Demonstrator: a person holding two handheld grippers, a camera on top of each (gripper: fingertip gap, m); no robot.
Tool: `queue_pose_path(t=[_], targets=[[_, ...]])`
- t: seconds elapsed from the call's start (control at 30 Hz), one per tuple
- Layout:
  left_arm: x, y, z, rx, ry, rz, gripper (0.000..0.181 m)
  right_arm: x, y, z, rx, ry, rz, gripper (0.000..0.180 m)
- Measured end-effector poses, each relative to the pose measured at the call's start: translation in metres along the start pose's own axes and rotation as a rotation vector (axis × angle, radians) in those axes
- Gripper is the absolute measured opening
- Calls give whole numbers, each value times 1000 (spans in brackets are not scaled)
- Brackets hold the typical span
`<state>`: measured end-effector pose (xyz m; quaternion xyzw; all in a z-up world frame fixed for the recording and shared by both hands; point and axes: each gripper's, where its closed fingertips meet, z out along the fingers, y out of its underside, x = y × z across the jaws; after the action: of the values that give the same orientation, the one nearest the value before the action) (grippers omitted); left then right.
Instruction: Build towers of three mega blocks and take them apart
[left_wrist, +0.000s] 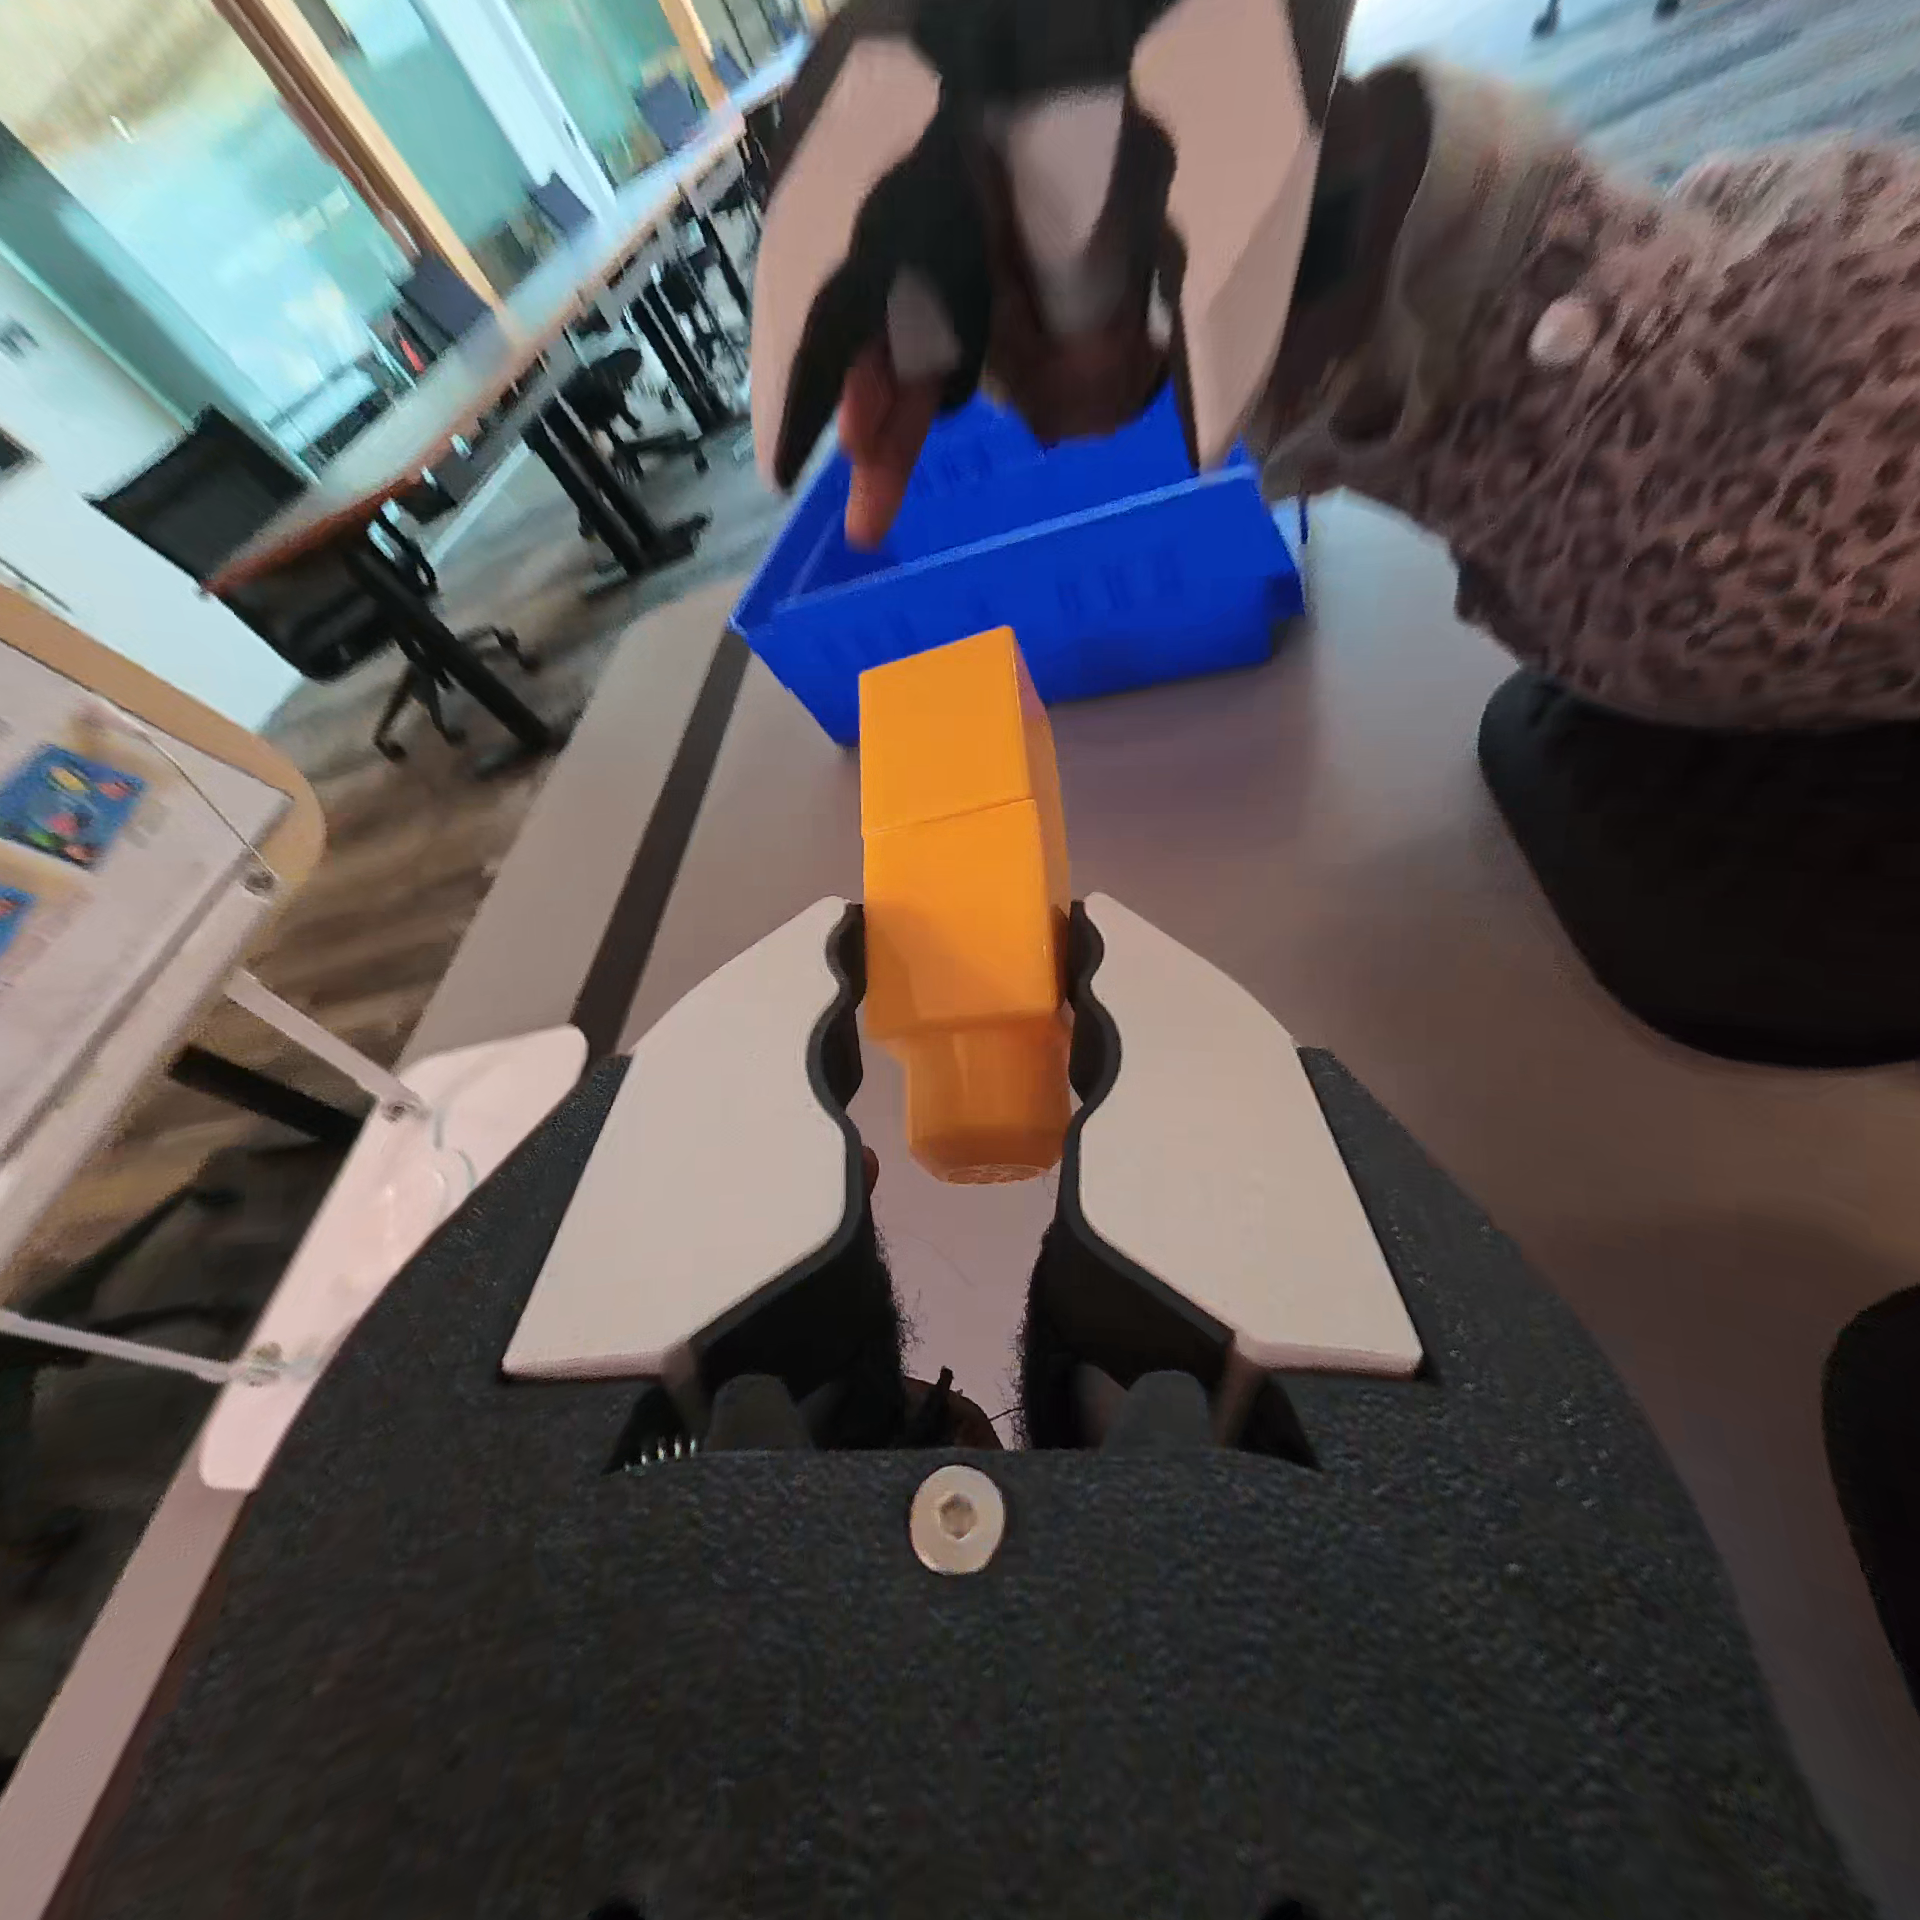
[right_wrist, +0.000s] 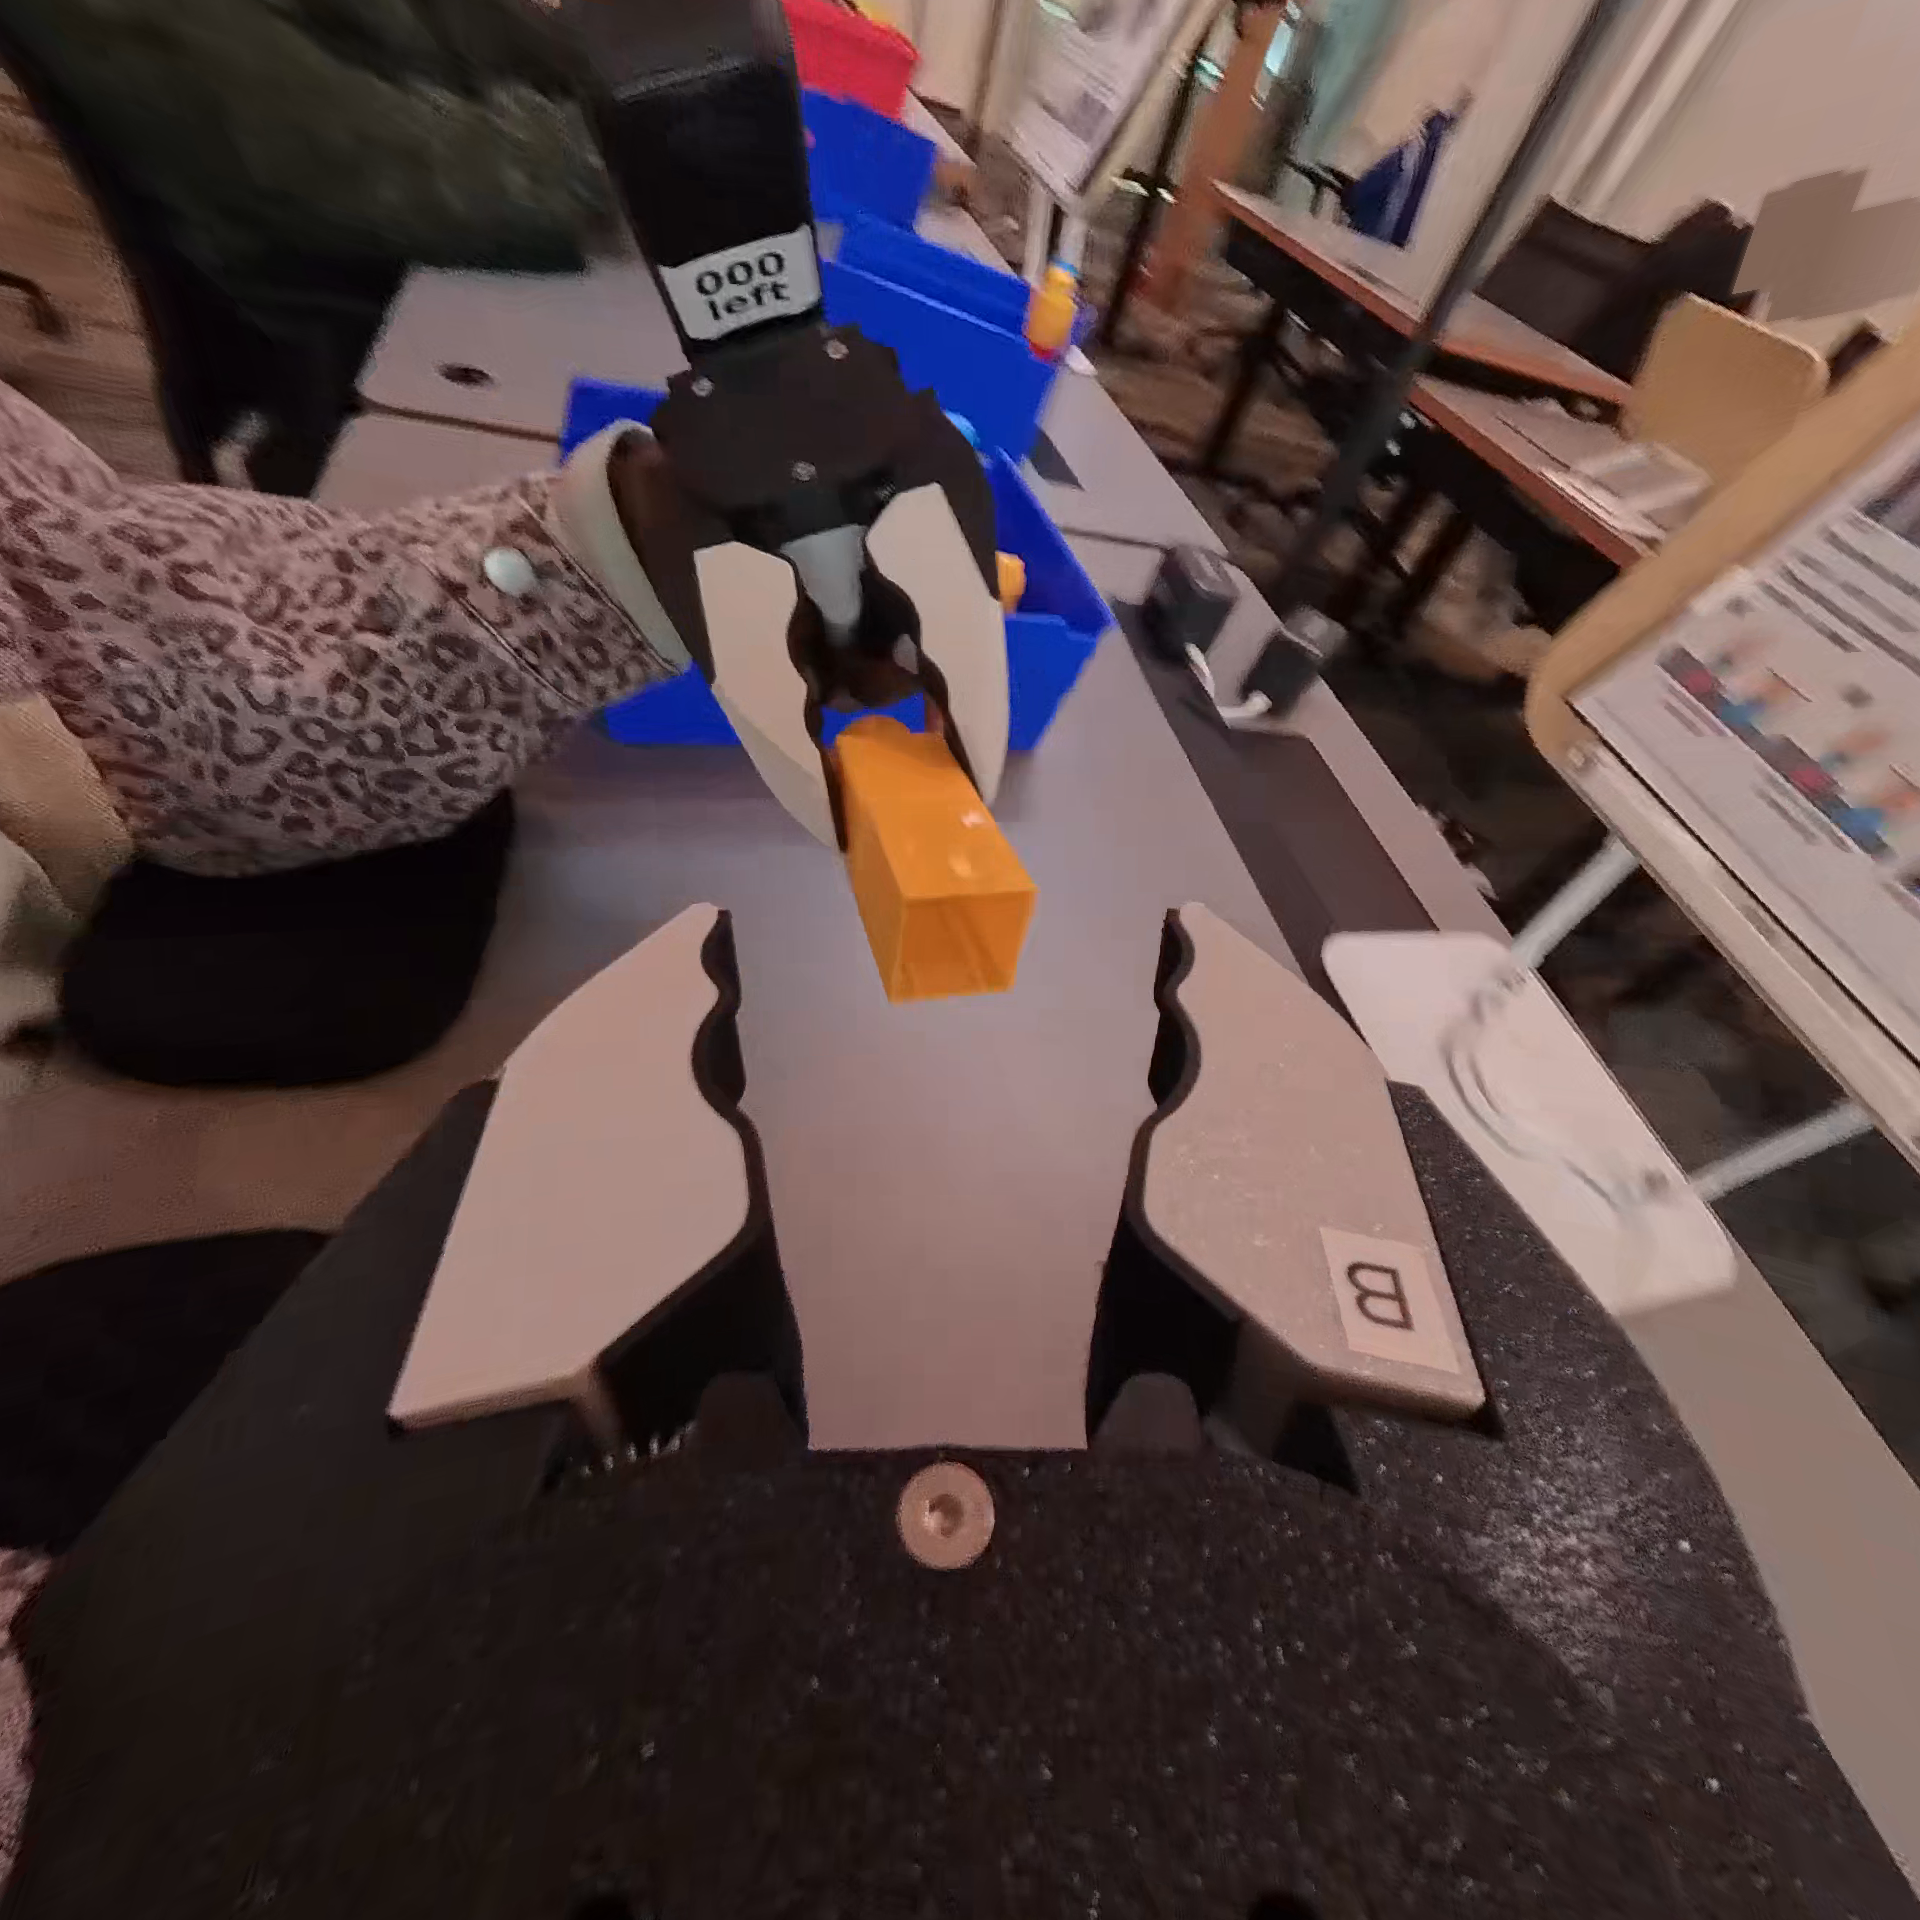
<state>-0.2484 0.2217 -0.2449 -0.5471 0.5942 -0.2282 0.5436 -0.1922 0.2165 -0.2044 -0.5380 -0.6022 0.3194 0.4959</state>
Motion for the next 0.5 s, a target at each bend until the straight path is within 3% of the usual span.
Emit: queue_pose_path(t=[0.13,0.27,0.5], targets=[[2,-20,-16,57,-12,28,37,-15,-14,38,39,-103,-42,73],[2,-29,-22,86,-24,42,37,-15,-19,56,32,-77,-85,40],[13,-47,-31,210,105,-138,36,-31,-42,49,154,-145,-124,37]])
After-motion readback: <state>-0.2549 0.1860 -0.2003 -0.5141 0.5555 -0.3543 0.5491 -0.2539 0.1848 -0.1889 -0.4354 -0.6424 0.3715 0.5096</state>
